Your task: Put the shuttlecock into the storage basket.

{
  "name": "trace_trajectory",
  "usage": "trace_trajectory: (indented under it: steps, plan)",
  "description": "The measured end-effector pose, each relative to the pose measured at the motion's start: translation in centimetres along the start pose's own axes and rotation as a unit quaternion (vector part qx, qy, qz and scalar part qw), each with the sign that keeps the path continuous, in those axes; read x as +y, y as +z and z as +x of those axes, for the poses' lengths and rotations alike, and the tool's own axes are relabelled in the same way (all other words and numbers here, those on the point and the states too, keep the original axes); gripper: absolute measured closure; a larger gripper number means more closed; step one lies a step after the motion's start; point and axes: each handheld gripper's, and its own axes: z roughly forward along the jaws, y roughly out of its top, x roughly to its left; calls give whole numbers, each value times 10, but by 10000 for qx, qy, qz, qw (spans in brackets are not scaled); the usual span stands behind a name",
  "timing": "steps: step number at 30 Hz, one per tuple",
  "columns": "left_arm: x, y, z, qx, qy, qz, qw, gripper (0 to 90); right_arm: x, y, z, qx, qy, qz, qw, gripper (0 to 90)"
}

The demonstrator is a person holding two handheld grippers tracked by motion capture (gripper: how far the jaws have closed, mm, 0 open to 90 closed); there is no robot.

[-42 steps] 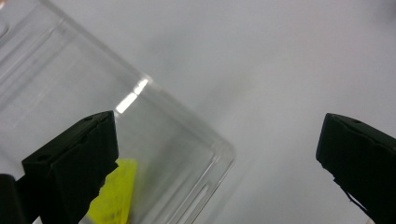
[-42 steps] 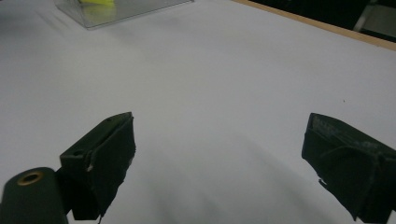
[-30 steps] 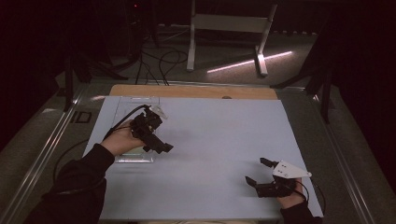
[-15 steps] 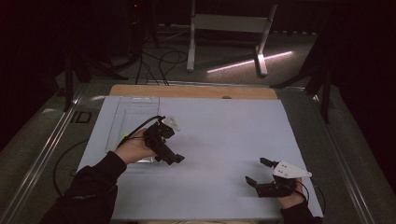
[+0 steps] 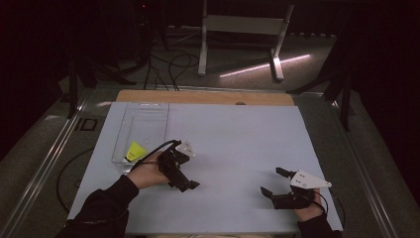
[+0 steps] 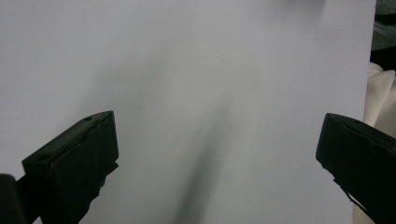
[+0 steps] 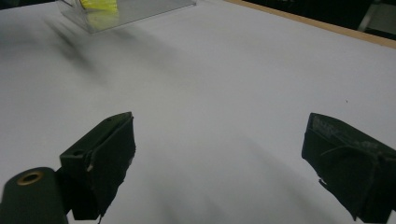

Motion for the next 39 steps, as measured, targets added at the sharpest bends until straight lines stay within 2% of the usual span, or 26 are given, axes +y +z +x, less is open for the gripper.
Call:
trace_trajectory:
  steps: [5, 8, 13, 18, 28, 31, 34, 39]
  plan:
    - [-12, 6, -3, -59, 4, -37, 10000, 2, 0, 1, 1, -1, -22, 9, 10000, 98]
    - [-25, 10, -6, -35, 24, -116, 9999, 2, 0, 1, 0, -13, -15, 14, 10000, 98]
    - [-38, 10, -9, 13, 42, -182, 9998, 2, 0, 1, 0, -12, -32, 33, 10000, 98]
    - [-57, 7, -9, 26, -171, -247, 9995, 2, 0, 2, 0, -2, -51, 56, 10000, 98]
    - [-85, -1, -9, 100, -426, -398, 9982, 2, 0, 2, 1, 14, -53, 77, 10000, 98]
    - [-90, -2, -9, 108, -450, -434, 9980, 2, 0, 2, 1, 20, -61, 73, 10000, 98]
    - [-100, -9, -8, 165, -516, -649, 9964, 2, 0, 2, 1, 20, -67, 74, 9999, 98]
    - [-109, -14, -6, 269, -658, -769, 9945, 3, 0, 3, 1, 25, -77, 87, 9999, 98]
